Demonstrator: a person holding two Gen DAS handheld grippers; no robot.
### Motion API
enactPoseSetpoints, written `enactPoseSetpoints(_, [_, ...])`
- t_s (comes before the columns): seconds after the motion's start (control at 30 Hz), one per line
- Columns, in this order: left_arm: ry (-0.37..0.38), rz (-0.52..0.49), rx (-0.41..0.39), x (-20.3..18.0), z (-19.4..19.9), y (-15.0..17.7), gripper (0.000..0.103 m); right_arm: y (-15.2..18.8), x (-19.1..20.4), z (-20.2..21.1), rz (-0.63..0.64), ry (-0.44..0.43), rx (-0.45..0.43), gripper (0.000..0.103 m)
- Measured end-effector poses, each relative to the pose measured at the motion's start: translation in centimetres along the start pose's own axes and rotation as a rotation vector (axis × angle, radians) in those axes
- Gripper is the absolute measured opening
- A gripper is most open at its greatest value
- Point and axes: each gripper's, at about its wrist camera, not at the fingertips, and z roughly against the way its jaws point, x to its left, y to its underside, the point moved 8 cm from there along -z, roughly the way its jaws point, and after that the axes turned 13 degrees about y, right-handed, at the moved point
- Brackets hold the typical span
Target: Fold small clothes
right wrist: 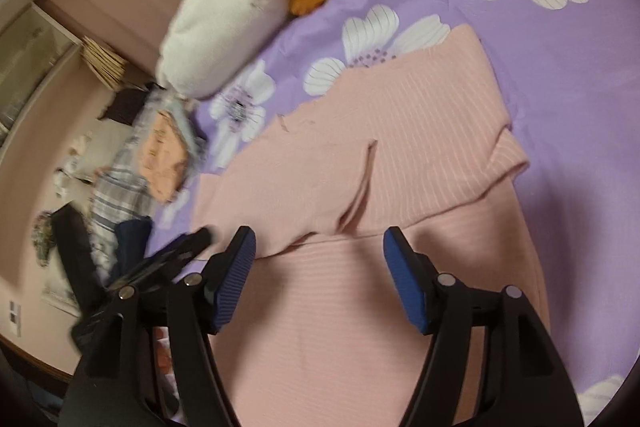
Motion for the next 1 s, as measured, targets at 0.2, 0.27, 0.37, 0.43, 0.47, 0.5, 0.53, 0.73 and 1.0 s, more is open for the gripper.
enactPoseSetpoints(0.2, [-0.044, 0.064, 0.003, 5.6, 1.2, 1.2, 0.075, -1.4, 0.5, -3.8, 0.034, 0.057, 0.038, 0.065])
enactPoseSetpoints(0.27, [-0.047, 0.091, 0.009, 7.0, 1.3, 1.7, 0.075, -1.8, 1.3, -4.8, 0.041, 0.042, 0.050, 0.057])
enactPoseSetpoints(0.37, [-0.044, 0.131, 0.019, 8.4, 1.4, 2.0, 0.075, -1.9, 1.6, -6.8, 0.041, 0.066, 0.091, 0.023])
enactPoseSetpoints(0.43, [-0.026, 0.158, 0.019, 9.0, 1.5, 2.1, 0.075, -1.9, 1.7, -7.6, 0.056, 0.102, 0.099, 0.011])
enactPoseSetpoints(0.47, [-0.010, 0.170, 0.021, 9.1, 1.5, 2.0, 0.075, -2.0, 1.8, -7.5, 0.065, 0.105, 0.096, 0.009])
enactPoseSetpoints(0.5, [0.012, 0.179, 0.024, 9.2, 1.6, 1.9, 0.075, -2.3, 2.1, -6.9, 0.078, 0.103, 0.080, 0.009])
enactPoseSetpoints(0.53, [0.017, 0.179, 0.024, 9.2, 1.6, 1.8, 0.075, -2.8, 2.4, -6.2, 0.090, 0.099, 0.055, 0.009])
enactPoseSetpoints(0.73, [0.067, 0.166, 0.046, 8.9, 1.5, 0.9, 0.075, -6.2, 1.5, -1.6, 0.167, 0.175, -0.095, 0.009])
enactPoseSetpoints(1.0, [0.161, 0.159, 0.087, 7.1, -0.8, -0.1, 0.075, -5.9, -3.5, -3.0, 0.161, 0.316, -0.049, 0.015])
